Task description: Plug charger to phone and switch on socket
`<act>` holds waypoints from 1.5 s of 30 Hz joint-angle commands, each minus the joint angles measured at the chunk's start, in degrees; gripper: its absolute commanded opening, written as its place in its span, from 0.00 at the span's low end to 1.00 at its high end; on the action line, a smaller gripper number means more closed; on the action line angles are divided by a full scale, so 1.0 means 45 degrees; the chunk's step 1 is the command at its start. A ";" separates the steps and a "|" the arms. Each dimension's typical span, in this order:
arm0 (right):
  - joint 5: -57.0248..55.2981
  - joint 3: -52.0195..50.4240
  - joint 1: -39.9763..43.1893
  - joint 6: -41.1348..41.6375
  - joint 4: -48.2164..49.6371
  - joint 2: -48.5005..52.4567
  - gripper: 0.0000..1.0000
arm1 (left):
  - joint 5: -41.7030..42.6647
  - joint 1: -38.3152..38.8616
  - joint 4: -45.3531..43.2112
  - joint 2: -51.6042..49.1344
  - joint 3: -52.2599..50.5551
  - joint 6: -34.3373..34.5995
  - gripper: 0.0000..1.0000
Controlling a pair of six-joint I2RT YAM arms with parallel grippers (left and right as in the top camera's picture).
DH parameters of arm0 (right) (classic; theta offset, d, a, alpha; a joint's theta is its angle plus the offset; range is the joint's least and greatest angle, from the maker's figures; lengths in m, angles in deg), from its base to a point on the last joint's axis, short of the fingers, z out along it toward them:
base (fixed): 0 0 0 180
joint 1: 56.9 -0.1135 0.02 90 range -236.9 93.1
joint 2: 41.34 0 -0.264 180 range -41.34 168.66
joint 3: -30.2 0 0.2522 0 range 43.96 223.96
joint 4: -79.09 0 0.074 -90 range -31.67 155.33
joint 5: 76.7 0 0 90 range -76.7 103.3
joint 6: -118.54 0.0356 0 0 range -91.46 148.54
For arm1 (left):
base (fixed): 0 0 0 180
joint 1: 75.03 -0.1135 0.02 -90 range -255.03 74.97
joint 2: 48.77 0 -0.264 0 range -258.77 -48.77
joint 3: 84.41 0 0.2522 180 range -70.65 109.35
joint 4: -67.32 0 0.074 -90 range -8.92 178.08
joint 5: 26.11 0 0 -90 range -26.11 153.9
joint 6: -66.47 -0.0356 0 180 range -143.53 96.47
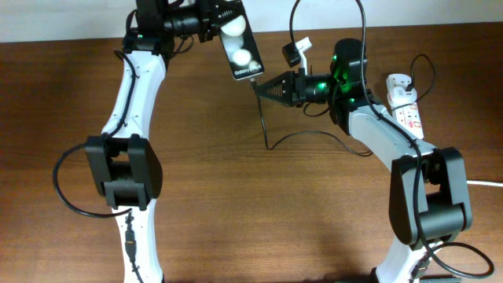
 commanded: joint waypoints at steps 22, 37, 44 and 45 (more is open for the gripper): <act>-0.0393 0.0141 -0.0024 -0.0053 0.0087 -0.0199 0.04 | 0.0408 0.0199 -0.0078 -0.0044 0.0185 -0.0204 0.00; -0.0835 0.0141 -0.0024 0.0126 0.0214 -0.0199 0.04 | 0.0515 0.0199 -0.0078 -0.0044 0.0185 -0.0204 0.00; -0.1132 0.0141 -0.0024 0.0835 0.0797 -0.0199 0.04 | 0.0665 0.0199 -0.0078 -0.0044 0.0185 -0.0204 0.00; -0.1263 0.0141 -0.0024 0.0903 0.0801 -0.0199 0.04 | 0.0758 0.0199 -0.0078 -0.0044 0.0185 -0.0204 0.00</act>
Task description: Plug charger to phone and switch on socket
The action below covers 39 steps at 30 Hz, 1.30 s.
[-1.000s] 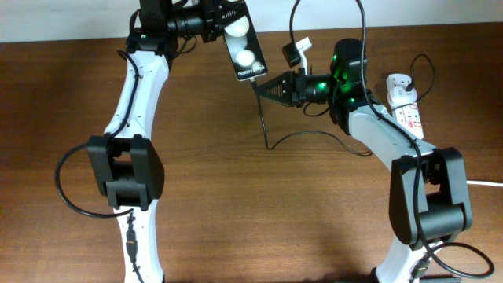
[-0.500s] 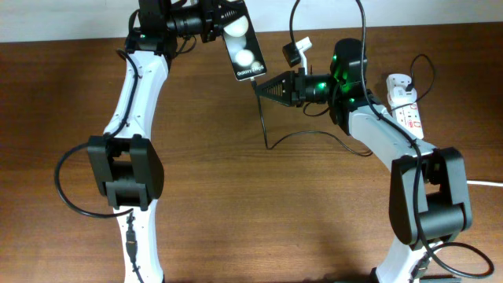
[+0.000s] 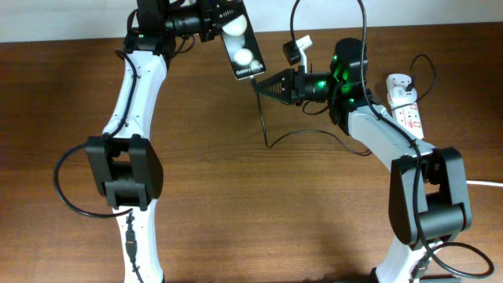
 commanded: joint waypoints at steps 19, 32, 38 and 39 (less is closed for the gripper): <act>-0.2759 0.0151 -0.0019 0.1520 0.0646 -0.0199 0.04 | 0.1783 0.0476 -0.0015 -0.0044 0.0185 -0.0112 0.00; -0.3657 0.0151 -0.0024 0.1525 0.0903 -0.0199 0.04 | 0.1161 0.0476 0.1467 -0.0044 0.0185 0.0272 0.00; -0.3332 0.0151 -0.0034 0.1457 0.0704 -0.0199 0.99 | 0.1025 -0.0034 0.1457 -0.0044 0.0185 0.0165 0.00; -0.3152 0.0151 -0.0034 0.1370 0.0704 -0.0199 0.99 | 0.1030 -0.0287 0.1457 -0.0044 0.0185 0.0136 0.00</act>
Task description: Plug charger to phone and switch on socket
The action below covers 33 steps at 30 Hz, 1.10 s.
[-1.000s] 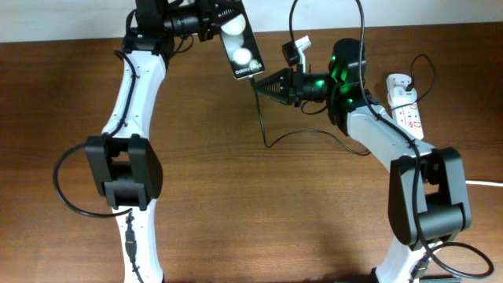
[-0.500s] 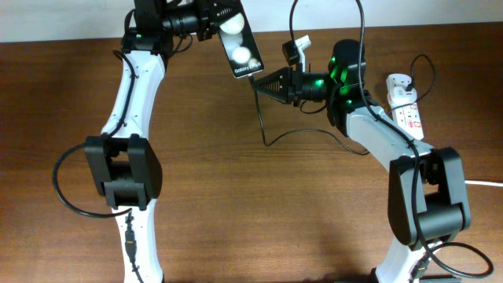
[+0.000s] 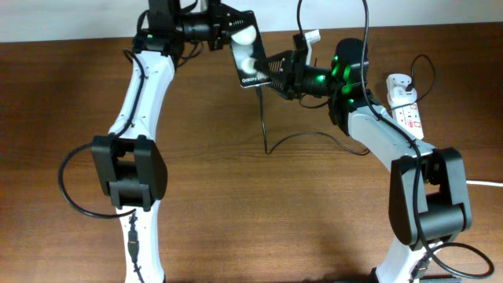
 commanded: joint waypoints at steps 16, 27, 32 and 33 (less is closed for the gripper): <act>-0.3050 0.0209 0.1229 -0.6761 -0.8038 -0.0180 0.99 | 0.3079 -0.2025 -0.0024 -0.0039 0.0141 -0.1282 0.00; -0.6407 0.0204 0.0442 -1.0219 -1.5178 -0.0175 0.92 | 0.2118 -0.1341 -0.0029 -0.0039 0.0141 -0.1282 0.00; -0.7397 0.0204 0.0442 -1.0545 -1.6849 -0.0175 0.90 | 0.1263 -0.1258 0.1472 -0.0039 0.0053 -0.3871 0.00; -0.7393 0.0204 0.0442 -1.0545 -1.6796 -0.0175 0.90 | 0.0821 -0.1195 0.2807 -0.0039 0.0010 -0.4993 0.00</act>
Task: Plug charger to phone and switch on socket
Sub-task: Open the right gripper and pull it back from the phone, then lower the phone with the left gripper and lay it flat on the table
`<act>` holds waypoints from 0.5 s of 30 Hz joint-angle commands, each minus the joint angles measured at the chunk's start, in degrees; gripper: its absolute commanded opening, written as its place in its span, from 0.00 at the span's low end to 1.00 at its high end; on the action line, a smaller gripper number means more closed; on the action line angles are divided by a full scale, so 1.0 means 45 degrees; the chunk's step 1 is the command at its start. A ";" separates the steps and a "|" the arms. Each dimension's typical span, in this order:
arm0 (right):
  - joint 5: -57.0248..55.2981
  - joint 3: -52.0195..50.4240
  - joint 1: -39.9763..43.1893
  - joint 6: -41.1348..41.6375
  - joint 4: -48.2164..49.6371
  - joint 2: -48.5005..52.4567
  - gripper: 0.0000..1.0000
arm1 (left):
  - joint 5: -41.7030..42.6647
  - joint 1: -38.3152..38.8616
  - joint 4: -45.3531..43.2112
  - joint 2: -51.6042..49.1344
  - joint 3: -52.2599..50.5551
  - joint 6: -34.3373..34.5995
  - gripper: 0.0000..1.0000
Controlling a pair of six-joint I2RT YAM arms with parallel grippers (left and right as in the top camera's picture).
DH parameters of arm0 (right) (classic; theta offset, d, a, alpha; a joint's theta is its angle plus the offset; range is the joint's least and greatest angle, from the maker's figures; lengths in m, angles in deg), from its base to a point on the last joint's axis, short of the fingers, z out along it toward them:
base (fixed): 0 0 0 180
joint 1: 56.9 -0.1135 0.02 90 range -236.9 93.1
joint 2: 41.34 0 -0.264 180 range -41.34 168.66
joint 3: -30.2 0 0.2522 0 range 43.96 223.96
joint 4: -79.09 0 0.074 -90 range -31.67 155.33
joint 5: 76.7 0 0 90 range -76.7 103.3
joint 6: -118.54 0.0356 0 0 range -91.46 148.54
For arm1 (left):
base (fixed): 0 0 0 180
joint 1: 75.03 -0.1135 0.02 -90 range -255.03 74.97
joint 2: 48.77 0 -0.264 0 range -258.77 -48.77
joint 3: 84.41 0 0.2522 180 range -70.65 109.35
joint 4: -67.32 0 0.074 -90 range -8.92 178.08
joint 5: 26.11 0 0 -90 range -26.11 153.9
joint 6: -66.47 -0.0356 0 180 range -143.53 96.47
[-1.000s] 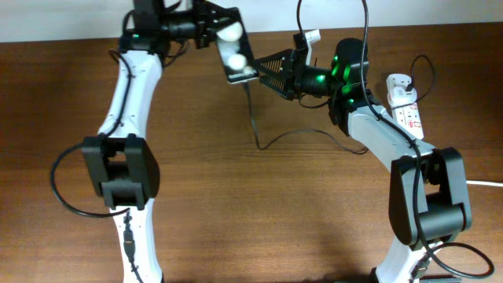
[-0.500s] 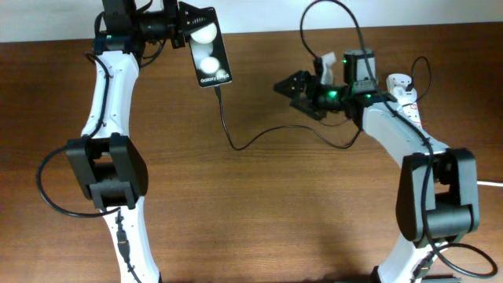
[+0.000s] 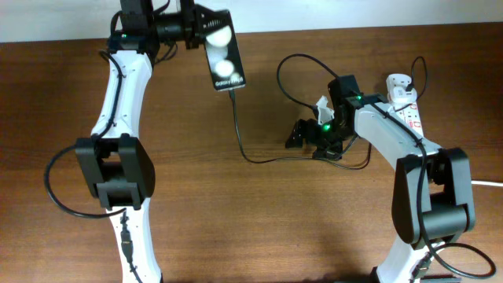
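Note:
Over the table's back, my left gripper (image 3: 206, 35) is shut on the top end of a black phone (image 3: 223, 61), held up with its screen facing the camera. The charger cable (image 3: 238, 130) hangs from the phone's lower end, its plug (image 3: 233, 90) in the port, then runs right along the table. My right gripper (image 3: 300, 135) sits low by the table, right of the cable and apart from it. Its fingers look spread with nothing between them. The white socket strip (image 3: 407, 106) lies at the far right with a white adapter (image 3: 399, 82) plugged in.
The cable loops (image 3: 302, 63) behind the right arm and trails toward the strip. Brown table (image 3: 251, 228) with a pale wall along its back edge. Both arm bases stand at the front, left and right.
My right gripper has let go of the plug and now sits low, down and to the right. The left gripper has moved the phone left, with the cable hanging from its port.
At first my left gripper held the phone up while the right held the plug just right of its lower end. Then the plug was closer, then against the phone's bottom edge. Now the cable hangs from the phone and the right gripper is away.

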 commanded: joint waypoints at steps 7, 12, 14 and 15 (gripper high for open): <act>-0.0223 0.0024 -0.0049 -0.0437 -0.0321 -0.0175 0.90 | -0.4517 0.1263 0.5935 -0.0049 0.0000 -0.5430 0.00; -0.0073 0.0024 -0.0049 -0.0525 -0.0515 -0.0175 0.90 | -0.6737 0.2118 0.6217 -0.0049 -0.0398 -0.6091 0.00; -0.0073 0.0024 -0.0049 -0.0510 -0.0520 -0.0175 0.89 | -0.7271 0.2283 0.6217 -0.0049 -0.0831 -0.6091 0.00; -0.0073 0.0024 -0.0049 -0.0515 -0.0568 -0.0175 0.89 | -0.7354 0.2288 0.6198 -0.0049 -0.1059 -0.6091 0.00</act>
